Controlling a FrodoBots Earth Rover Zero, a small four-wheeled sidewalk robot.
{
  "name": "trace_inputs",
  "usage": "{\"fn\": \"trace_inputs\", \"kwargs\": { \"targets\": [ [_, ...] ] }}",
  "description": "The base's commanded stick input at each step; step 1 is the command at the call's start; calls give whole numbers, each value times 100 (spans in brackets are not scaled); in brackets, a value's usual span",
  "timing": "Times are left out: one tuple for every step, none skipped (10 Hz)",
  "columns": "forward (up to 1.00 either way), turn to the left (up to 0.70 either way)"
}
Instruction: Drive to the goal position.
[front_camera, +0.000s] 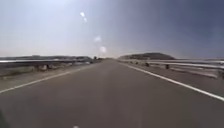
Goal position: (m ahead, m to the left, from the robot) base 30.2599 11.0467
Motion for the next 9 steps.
{"fn": "trace_inputs", "kwargs": {
  "targets": [
    [100,0],
    [100,0],
    [100,0],
    [100,0],
    [100,0],
    [100,27],
    [100,27],
    [100,21],
    [100,7]
  ]
}}
